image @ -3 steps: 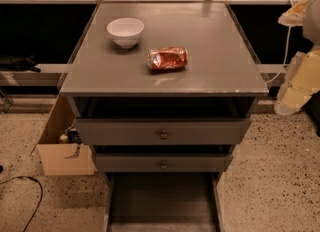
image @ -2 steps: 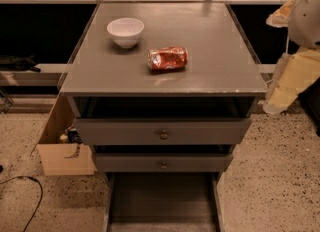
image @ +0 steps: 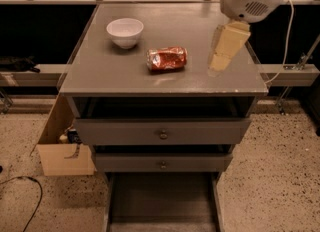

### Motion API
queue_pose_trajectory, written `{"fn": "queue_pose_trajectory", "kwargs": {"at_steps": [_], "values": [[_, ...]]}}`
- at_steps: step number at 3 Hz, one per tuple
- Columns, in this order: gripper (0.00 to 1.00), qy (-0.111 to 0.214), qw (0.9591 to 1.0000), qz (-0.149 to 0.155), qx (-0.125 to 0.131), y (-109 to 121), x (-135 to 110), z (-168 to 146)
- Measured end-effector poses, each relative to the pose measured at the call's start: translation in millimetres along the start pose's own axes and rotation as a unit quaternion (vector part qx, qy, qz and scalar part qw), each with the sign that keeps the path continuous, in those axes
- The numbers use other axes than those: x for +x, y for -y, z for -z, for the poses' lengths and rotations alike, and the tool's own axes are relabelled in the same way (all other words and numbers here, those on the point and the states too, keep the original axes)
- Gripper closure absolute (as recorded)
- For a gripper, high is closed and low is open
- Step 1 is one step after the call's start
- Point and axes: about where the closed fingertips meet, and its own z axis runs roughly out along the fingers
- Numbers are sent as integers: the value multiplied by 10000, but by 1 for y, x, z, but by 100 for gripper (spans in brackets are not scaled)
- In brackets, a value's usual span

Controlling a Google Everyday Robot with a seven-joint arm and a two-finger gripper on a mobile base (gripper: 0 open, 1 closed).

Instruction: Place coke can into bottom drawer

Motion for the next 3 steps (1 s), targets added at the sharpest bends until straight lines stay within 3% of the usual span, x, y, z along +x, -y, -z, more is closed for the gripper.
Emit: {"fn": "queue_pose_trajectory", "kwargs": {"at_steps": [1,2,3], "values": [[0,575,9975,371,-152,35,-39,-33],[0,1056,9919,588,-385,61,-72,-66],[0,1300,9871,623,-696,83,-87,-115]]}}
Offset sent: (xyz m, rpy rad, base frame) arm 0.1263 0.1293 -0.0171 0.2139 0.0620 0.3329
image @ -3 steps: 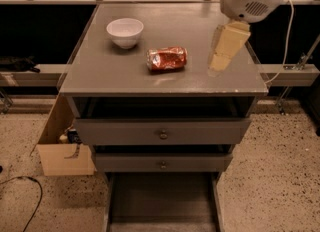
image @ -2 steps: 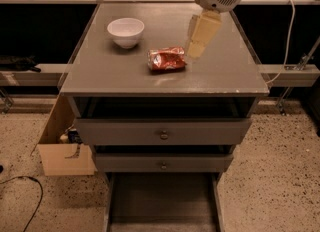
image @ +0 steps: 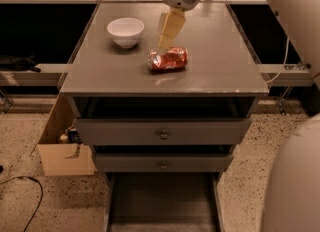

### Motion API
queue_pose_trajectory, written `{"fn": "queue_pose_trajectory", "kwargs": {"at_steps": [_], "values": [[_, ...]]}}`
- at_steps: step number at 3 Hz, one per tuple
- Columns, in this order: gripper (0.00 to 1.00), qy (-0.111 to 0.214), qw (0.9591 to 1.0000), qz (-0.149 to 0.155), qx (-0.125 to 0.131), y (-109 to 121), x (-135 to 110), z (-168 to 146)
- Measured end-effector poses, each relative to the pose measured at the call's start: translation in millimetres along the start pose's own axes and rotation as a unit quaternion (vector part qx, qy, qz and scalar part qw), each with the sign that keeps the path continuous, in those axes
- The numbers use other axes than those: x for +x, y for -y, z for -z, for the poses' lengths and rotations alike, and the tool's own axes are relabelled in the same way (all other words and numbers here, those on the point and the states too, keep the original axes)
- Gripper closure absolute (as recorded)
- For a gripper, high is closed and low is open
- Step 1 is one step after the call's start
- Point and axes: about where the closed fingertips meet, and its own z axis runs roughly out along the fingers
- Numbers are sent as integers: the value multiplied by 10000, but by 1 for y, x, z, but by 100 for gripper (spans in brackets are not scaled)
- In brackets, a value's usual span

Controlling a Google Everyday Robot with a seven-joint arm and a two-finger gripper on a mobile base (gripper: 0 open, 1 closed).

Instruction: Place coke can into bottom drawer

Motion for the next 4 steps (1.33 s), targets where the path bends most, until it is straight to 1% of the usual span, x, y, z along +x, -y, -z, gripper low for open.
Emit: {"fn": "queue_pose_trajectory", "kwargs": {"at_steps": [1,2,3,4], "values": [[0,79,9999,-55,-128,13,5,-20],[0,-146,9989,-411,-176,23,62,-41],[0,-279,9975,-621,-181,24,98,-47],[0,-345,9965,-739,-199,19,119,-51]]}}
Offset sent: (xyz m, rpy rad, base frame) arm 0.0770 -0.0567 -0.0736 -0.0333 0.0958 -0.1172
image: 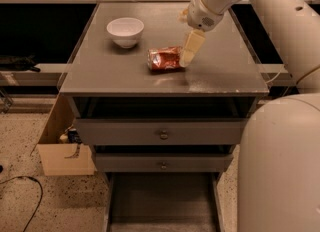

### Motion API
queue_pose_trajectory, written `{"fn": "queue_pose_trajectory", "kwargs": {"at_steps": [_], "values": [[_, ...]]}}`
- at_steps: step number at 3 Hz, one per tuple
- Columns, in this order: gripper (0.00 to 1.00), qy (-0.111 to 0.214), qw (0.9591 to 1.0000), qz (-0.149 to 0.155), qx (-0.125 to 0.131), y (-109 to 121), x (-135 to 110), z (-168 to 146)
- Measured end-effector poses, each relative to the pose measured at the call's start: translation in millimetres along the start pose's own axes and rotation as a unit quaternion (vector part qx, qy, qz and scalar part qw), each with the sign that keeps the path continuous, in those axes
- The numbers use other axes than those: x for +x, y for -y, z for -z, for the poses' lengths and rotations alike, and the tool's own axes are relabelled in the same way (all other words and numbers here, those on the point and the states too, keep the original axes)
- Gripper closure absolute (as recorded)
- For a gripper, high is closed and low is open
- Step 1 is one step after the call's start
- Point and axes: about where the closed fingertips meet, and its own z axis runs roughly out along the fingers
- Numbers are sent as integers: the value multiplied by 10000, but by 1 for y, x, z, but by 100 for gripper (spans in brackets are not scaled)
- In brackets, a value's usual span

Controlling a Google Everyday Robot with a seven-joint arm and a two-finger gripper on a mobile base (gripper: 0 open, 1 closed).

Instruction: Place coke can into bottom drawer

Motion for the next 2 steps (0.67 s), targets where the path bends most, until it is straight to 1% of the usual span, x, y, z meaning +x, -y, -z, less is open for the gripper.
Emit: {"fn": "queue_pose_trajectory", "kwargs": {"at_steps": [1,2], "values": [[0,0,9999,99,-47,-12,-4,-6],[0,-29,9996,195,-194,-32,-12,-19]]}}
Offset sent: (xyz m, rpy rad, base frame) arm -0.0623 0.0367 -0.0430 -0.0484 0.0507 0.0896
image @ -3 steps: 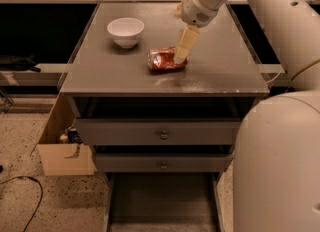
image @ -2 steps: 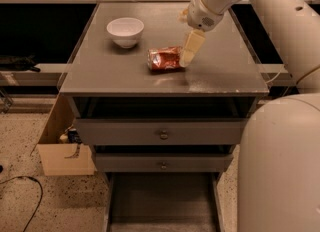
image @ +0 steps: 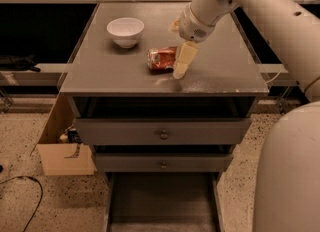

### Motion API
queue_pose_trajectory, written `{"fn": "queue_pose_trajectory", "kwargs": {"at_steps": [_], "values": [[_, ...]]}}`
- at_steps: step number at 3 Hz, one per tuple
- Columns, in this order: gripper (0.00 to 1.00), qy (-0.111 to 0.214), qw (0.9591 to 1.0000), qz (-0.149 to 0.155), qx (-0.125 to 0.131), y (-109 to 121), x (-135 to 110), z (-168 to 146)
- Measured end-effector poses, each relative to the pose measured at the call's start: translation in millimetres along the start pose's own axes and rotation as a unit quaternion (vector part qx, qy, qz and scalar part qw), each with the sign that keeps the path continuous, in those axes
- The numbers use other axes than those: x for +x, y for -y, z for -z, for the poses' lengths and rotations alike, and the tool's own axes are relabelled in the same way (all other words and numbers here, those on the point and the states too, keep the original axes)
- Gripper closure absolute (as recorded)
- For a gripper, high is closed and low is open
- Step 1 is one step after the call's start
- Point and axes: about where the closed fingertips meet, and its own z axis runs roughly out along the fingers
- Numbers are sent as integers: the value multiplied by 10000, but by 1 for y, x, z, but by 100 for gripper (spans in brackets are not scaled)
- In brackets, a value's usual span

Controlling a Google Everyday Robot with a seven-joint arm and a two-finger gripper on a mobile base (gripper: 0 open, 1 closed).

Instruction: Place coke can into bottom drawer

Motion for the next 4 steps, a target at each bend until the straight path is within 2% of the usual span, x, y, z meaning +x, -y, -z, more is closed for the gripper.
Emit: {"fn": "queue_pose_trajectory", "kwargs": {"at_steps": [1,2,4], "values": [[0,-76,9997,130,-207,-22,-11,-21],[15,-96,9994,145,-283,-28,-11,-27],[61,-96,9994,145,-283,-28,-11,-27]]}}
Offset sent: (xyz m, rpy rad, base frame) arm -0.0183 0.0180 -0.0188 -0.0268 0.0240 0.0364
